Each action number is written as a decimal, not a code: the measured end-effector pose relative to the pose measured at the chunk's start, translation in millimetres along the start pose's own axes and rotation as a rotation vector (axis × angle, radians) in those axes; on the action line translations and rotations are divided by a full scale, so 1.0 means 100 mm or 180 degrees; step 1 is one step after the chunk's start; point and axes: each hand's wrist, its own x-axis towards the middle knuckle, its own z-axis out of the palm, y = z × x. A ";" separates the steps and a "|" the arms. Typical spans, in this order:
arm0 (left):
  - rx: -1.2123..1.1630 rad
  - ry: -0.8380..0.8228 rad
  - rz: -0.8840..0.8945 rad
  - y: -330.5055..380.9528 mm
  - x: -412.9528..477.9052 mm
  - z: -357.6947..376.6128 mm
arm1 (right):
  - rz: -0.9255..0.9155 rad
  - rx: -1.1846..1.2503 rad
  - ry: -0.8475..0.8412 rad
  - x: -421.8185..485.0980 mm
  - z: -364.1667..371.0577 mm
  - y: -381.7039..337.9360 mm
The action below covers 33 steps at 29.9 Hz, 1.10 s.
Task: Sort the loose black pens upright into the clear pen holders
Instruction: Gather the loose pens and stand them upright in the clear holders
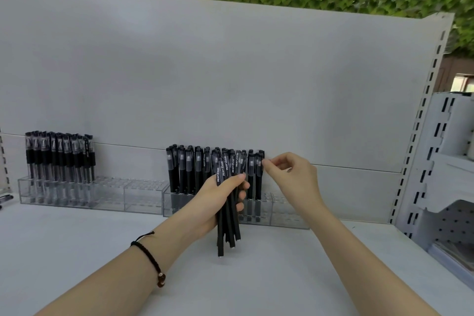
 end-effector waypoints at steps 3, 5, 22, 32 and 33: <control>0.0022 0.0119 -0.0019 -0.04 0.02 0.01 | -0.0175 0.0283 -0.0005 -0.03 -0.05 -0.06; -0.0069 0.0156 0.0028 -0.06 0.02 0.02 | -0.0226 0.0528 -0.0412 -0.06 -0.06 -0.11; -0.0362 0.0054 0.0059 -0.13 0.04 0.03 | 0.0524 0.2044 0.0536 0.16 -0.31 -0.16; -0.0411 0.0246 0.0275 -0.09 0.05 0.01 | -0.0216 0.0730 0.0569 0.23 -0.13 0.02; -0.0407 0.0271 0.0270 -0.08 0.05 0.01 | -0.0247 0.0599 0.0503 0.22 -0.12 0.03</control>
